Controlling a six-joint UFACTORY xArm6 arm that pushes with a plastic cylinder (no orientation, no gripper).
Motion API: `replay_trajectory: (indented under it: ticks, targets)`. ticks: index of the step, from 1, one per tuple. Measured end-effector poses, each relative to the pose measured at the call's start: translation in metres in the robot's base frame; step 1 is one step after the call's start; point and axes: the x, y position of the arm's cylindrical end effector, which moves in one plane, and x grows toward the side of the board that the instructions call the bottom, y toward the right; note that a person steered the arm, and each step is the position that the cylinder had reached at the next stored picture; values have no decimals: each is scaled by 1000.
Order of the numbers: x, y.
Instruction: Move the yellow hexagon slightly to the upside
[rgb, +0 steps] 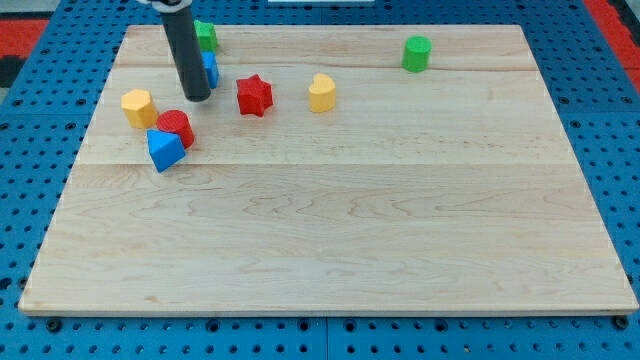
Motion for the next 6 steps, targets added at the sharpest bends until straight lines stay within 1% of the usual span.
replay_trajectory:
  ticks: [1,2,3,4,5,6]
  targets:
    - [35,8]
    - [47,97]
    - [36,137]
    - [2,157]
    - [-16,157]
    - [32,155]
